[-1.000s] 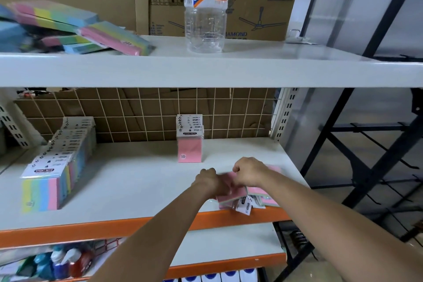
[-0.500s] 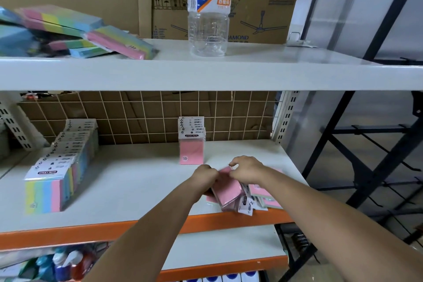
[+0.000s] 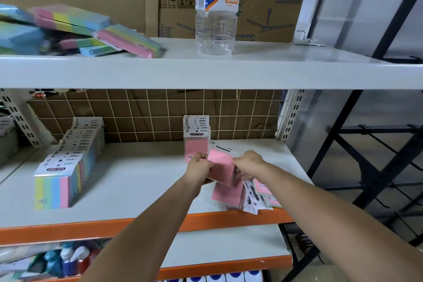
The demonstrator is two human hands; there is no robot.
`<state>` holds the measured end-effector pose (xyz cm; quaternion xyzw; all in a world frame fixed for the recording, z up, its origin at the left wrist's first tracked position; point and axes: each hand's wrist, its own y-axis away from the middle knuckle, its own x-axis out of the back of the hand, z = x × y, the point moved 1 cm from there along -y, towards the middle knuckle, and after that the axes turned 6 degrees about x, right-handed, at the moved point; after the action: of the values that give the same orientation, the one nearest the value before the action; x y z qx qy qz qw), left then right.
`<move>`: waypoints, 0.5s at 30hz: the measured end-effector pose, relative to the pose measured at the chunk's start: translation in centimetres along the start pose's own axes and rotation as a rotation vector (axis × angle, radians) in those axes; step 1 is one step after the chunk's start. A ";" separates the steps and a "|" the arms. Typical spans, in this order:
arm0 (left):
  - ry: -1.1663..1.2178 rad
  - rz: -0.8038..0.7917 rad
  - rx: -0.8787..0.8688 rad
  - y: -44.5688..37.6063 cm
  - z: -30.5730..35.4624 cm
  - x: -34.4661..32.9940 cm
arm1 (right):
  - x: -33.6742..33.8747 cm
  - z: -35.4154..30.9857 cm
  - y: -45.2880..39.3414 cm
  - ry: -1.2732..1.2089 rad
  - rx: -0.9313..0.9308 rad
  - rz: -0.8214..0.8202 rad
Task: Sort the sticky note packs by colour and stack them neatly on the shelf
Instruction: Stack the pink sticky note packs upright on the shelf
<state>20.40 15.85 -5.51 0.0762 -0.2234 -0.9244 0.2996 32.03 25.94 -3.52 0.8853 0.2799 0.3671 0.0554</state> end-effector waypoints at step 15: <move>-0.366 0.293 -0.045 -2.6 -0.7 2.0 | -5.4 -2.4 -1.2 0.040 0.155 -0.036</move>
<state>17.65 16.33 -7.32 -0.1325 -0.2620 -0.8743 0.3866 26.76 23.79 -5.54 0.8742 0.3245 0.3611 -0.0122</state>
